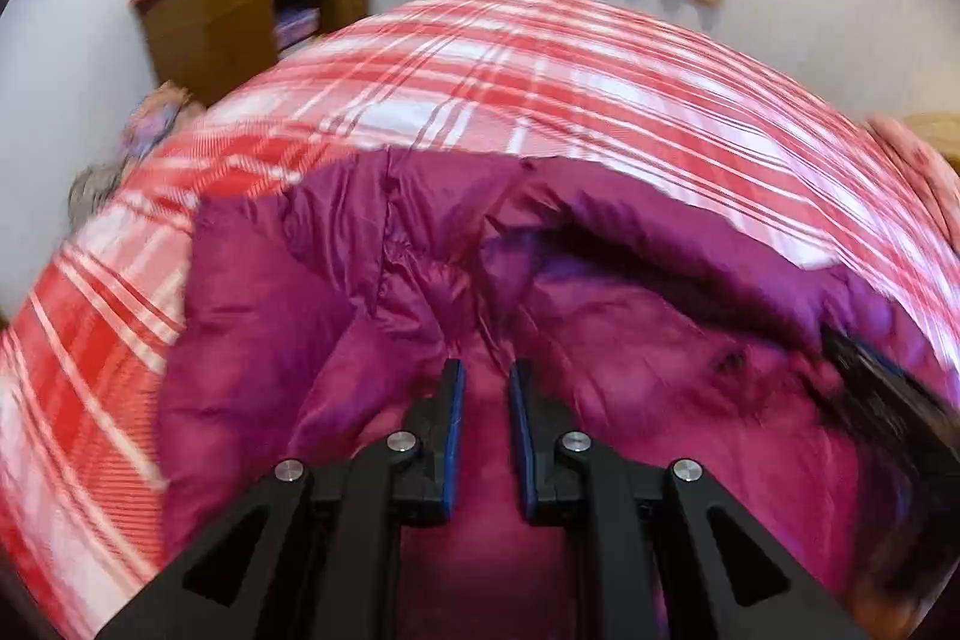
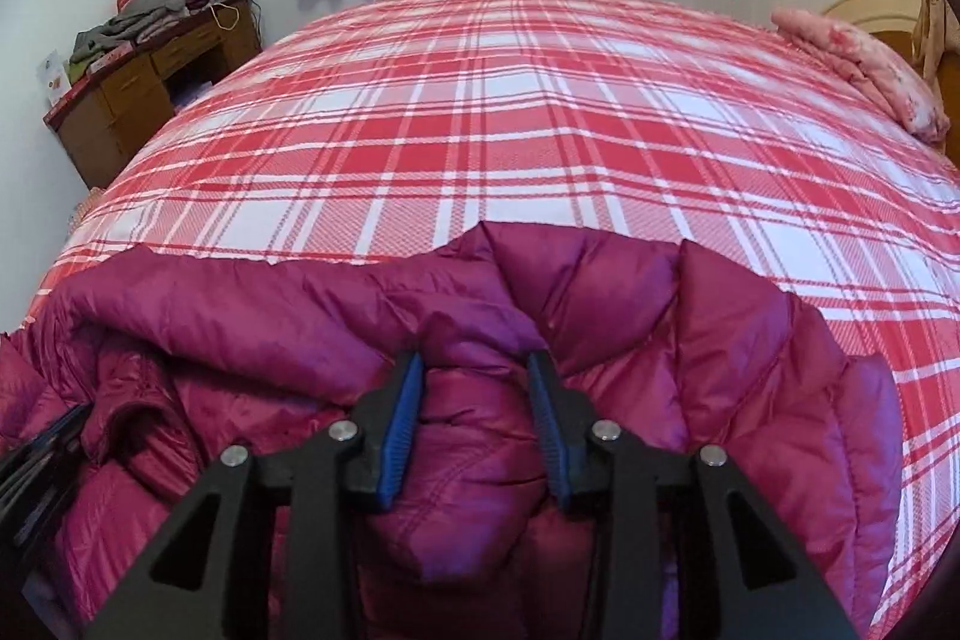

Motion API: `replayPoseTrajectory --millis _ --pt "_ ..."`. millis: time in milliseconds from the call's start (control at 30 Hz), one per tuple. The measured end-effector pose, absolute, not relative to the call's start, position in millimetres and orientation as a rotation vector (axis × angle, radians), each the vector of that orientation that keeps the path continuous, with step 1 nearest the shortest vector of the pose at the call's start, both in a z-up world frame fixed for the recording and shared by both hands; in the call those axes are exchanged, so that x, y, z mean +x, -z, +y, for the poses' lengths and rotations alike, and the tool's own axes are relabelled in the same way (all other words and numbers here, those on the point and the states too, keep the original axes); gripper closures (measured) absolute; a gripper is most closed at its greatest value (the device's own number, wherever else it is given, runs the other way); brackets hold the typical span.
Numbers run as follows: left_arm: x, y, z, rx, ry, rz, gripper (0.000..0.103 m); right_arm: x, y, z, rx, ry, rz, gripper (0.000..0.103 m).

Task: Fold large clothes

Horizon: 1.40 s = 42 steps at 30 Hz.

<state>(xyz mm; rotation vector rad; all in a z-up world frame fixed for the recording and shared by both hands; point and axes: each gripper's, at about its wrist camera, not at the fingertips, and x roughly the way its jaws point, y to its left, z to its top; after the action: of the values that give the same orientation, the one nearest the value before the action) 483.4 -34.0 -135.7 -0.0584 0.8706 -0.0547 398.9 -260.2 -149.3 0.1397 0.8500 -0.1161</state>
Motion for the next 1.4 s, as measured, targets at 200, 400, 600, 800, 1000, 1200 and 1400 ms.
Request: replayPoseTrajectory --millis 200,400,600,800,1000,1200,1400 --pt "493.5 68.8 -43.3 -0.108 0.135 0.698 0.085 396.7 148.8 -263.7 0.154 0.110 0.832 0.063" --pt "557.2 107.9 -82.1 0.029 0.078 0.822 0.072 394.3 149.3 -265.3 0.172 0.100 0.821 0.062" --pt "546.5 160.2 -66.3 -0.051 0.073 0.847 0.073 393.5 148.8 -266.1 0.179 0.090 0.816 0.061" --pt "548.7 164.0 -76.1 0.009 0.046 0.838 0.072 395.2 148.9 -262.1 0.159 0.105 0.832 0.060" --pt "544.3 154.8 -78.4 0.051 0.051 0.860 0.072 399.5 149.9 -262.2 0.139 0.118 0.846 0.055" --pt "469.2 93.0 -49.1 0.012 0.206 0.811 0.072 403.6 149.4 -264.8 0.134 0.127 0.940 0.027" --pt "359.9 46.5 21.6 -0.013 0.301 0.735 0.046 299.2 68.9 -267.4 0.161 0.030 0.736 0.048"
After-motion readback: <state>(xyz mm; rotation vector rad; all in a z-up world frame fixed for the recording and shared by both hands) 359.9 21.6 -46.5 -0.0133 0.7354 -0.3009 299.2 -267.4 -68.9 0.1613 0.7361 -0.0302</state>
